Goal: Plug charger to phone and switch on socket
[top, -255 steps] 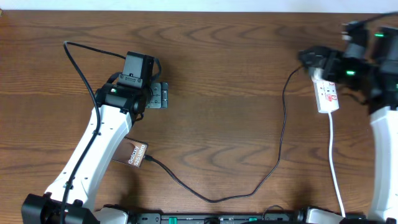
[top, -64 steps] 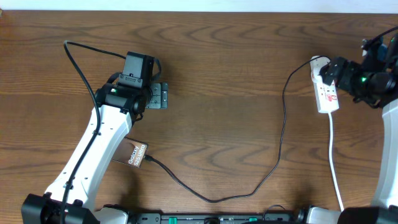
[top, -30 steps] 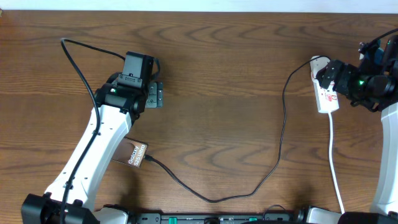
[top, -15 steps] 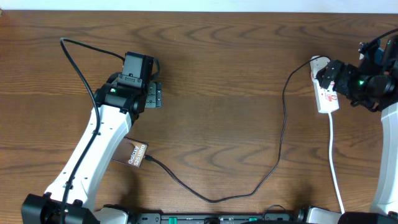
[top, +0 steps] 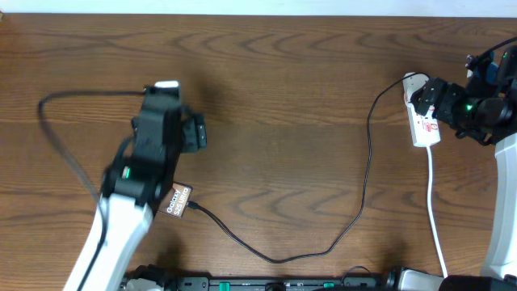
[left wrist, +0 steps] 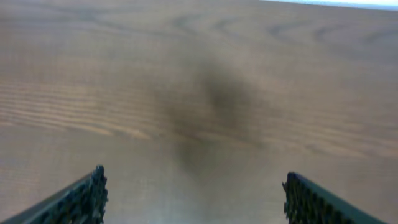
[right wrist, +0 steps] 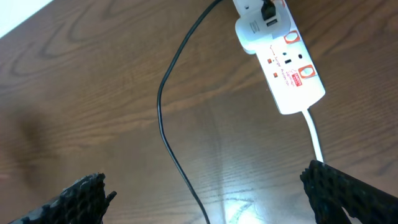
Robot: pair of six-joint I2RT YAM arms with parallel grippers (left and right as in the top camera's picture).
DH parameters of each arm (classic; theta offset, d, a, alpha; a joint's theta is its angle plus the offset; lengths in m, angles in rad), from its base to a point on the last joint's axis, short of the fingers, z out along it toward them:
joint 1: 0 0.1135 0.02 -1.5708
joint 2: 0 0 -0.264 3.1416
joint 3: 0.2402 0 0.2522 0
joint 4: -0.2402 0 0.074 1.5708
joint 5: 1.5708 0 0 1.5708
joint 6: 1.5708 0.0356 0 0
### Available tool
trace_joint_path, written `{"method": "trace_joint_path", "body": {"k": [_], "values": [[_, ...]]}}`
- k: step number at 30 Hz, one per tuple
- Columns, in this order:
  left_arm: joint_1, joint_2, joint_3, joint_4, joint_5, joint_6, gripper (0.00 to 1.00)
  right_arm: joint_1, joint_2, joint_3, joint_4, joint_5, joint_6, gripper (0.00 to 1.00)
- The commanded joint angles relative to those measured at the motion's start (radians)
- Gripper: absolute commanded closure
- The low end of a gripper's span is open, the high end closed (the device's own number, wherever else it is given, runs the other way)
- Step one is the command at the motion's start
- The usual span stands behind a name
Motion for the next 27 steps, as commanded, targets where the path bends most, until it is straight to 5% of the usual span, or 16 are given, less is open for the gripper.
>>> {"method": "trace_joint_path", "body": {"k": [1, 18, 27], "values": [[0.004, -0.143, -0.142, 0.117, 0.014, -0.016, 0.12, 0.003, -0.007, 0.006, -0.002, 0.006, 0.010, 0.01], [0.124, -0.813, -0.708, 0.725, 0.157, -0.016, 0.12, 0.003, -0.007, 0.006, -0.002, 0.006, 0.010, 0.01], [0.276, -1.004, -0.856, 0.760, 0.236, -0.016, 0.12, 0.003, -0.007, 0.006, -0.002, 0.006, 0.010, 0.01]]}}
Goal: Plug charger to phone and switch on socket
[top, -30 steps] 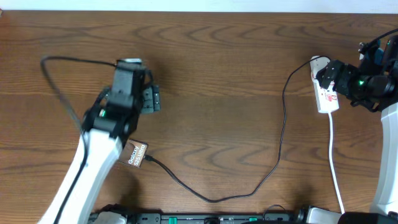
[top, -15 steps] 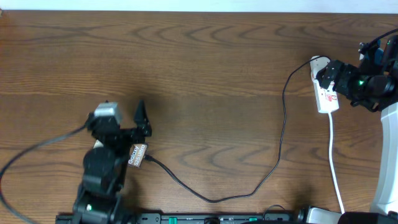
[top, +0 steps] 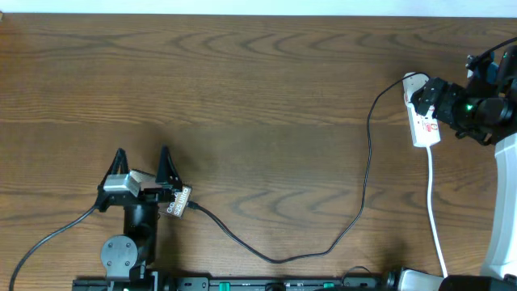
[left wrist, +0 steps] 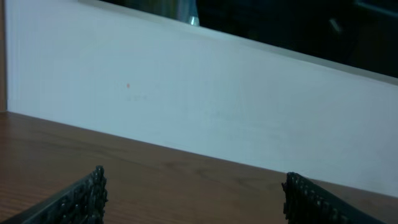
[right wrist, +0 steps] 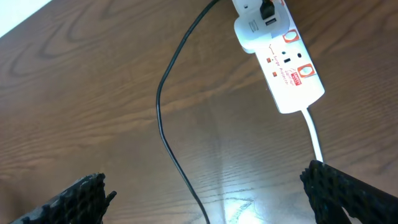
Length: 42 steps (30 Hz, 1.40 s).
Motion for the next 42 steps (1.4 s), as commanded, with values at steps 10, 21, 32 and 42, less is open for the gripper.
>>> {"method": "trace_joint_path", "body": {"k": [10, 21, 32, 42], "values": [[0.092, -0.136, -0.036, -0.270, 0.057, 0.007, 0.12, 0.003, -0.007, 0.006, 0.000, 0.005, 0.007, 0.01], [0.093, -0.136, -0.036, -0.435, 0.058, 0.212, 0.12, 0.003, -0.007, 0.007, 0.000, 0.005, 0.007, 0.01], [0.093, -0.135, -0.036, -0.434, 0.058, 0.212, 0.12, 0.003, -0.007, 0.006, 0.000, 0.005, 0.007, 0.01], [0.093, -0.132, -0.036, -0.434, 0.058, 0.212, 0.12, 0.003, -0.007, 0.007, 0.000, 0.005, 0.007, 0.01]]}}
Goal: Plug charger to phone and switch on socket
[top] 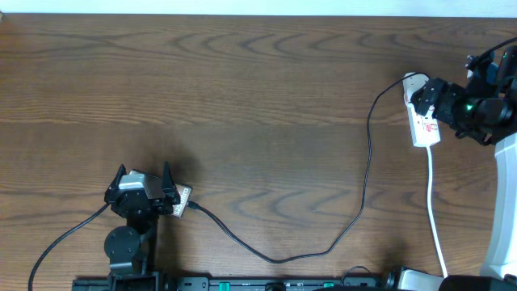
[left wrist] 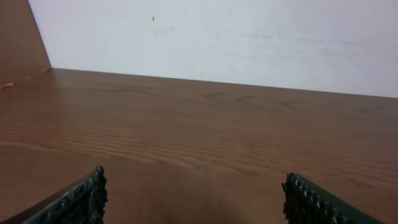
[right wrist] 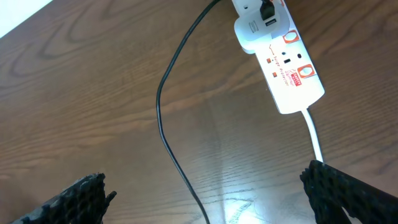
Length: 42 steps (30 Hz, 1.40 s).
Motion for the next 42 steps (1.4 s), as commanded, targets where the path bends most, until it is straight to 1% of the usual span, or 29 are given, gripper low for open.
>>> {"method": "trace_joint_path", "body": {"k": [1, 21, 24, 29, 31, 34, 39, 40, 42], "values": [[0.006, -0.006, -0.008, -0.046, 0.021, 0.021, 0.12, 0.003, -0.007, 0.007, -0.001, 0.004, 0.007, 0.01], [0.006, -0.006, -0.008, -0.046, 0.021, 0.021, 0.12, 0.002, -0.001, 0.006, -0.001, 0.004, 0.007, 0.01], [0.006, -0.006, -0.008, -0.046, 0.021, 0.021, 0.12, 0.003, -0.015, 0.005, 0.039, 0.046, 0.005, 0.01], [0.006, -0.006, -0.008, -0.046, 0.021, 0.021, 0.12, 0.027, -0.089, -0.020, 0.071, 0.049, 0.004, 0.01], [0.006, -0.006, -0.008, -0.047, 0.021, 0.021, 0.12, 0.052, -0.130, -0.051, 0.127, 0.049, 0.004, 0.01], [0.006, -0.006, -0.008, -0.046, 0.021, 0.021, 0.12, 0.114, -0.227, -0.152, 0.296, 0.054, 0.003, 0.01], [0.006, -0.006, -0.008, -0.046, 0.021, 0.021, 0.12, 0.228, -0.425, -0.417, 0.616, 0.061, -0.025, 0.01], [0.006, -0.006, -0.008, -0.046, 0.021, 0.021, 0.12, 0.255, -0.483, -0.500, 0.701, 0.060, -0.027, 0.01], [0.006, -0.006, -0.008, -0.046, 0.021, 0.021, 0.12, 0.282, -0.553, -0.609, 0.815, 0.060, -0.027, 0.01]]}}
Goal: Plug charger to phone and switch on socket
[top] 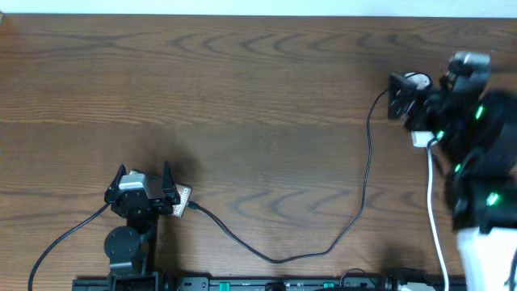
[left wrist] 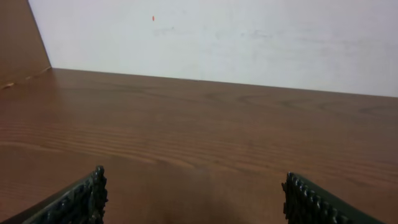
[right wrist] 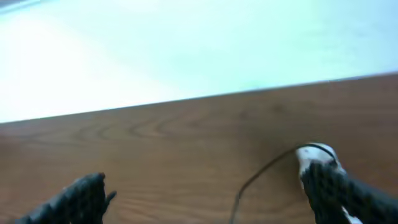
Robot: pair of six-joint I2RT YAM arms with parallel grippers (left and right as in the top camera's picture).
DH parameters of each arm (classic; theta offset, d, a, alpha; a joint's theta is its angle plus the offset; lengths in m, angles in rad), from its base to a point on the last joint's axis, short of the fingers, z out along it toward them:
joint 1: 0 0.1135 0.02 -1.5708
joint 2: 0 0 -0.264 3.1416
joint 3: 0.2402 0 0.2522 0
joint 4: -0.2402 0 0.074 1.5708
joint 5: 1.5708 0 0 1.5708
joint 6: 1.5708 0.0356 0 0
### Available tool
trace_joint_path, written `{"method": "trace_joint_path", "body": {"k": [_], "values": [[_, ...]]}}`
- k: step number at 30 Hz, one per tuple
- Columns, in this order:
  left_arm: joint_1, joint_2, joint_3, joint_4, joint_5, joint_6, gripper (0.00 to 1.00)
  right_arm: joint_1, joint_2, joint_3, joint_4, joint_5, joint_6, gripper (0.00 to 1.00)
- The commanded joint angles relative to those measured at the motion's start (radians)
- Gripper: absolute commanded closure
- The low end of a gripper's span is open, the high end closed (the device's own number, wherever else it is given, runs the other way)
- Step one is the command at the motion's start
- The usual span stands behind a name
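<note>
In the overhead view the phone [top: 179,200] lies at the front left, partly under my folded left arm. The black charger cable [top: 361,194] meets its right end and loops across the table to the white adapter [right wrist: 316,154] on the power strip [top: 421,139]. Most of the strip is hidden under my right arm. My right gripper [right wrist: 208,202] is open, low over the table, with its right finger next to the adapter. My left gripper [left wrist: 196,202] is open and empty, facing the far wall.
The strip's white lead [top: 434,206] runs toward the front edge at the right. A white wall [left wrist: 217,37] borders the far side of the brown wooden table [top: 258,97]. The base of the left arm [top: 123,246] stands at the front left.
My right arm has shifted: its camera, which looked down on the power strip, now looks low across the table toward the wall, and the arm covers most of the strip. The left arm is unchanged.
My left arm first reached out over the left of the table, gripper open, with the cable end at the phone. It then stood folded at the front edge and has stayed there. My right gripper stayed open above the power strip until its move just now.
</note>
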Motion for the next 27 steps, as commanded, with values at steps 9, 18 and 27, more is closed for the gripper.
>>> {"method": "trace_joint_path", "body": {"k": [9, 18, 27], "values": [[0.006, -0.006, -0.011, -0.043, 0.020, 0.017, 0.12, 0.089, -0.426, -0.706, 0.603, 0.008, -0.062, 0.01], [0.006, -0.006, -0.011, -0.043, 0.020, 0.017, 0.12, 0.090, -0.695, -1.030, 0.730, 0.033, -0.074, 0.01], [0.006, -0.006, -0.011, -0.043, 0.020, 0.017, 0.12, 0.090, -0.862, -1.030, 0.428, 0.076, -0.111, 0.01]]}}
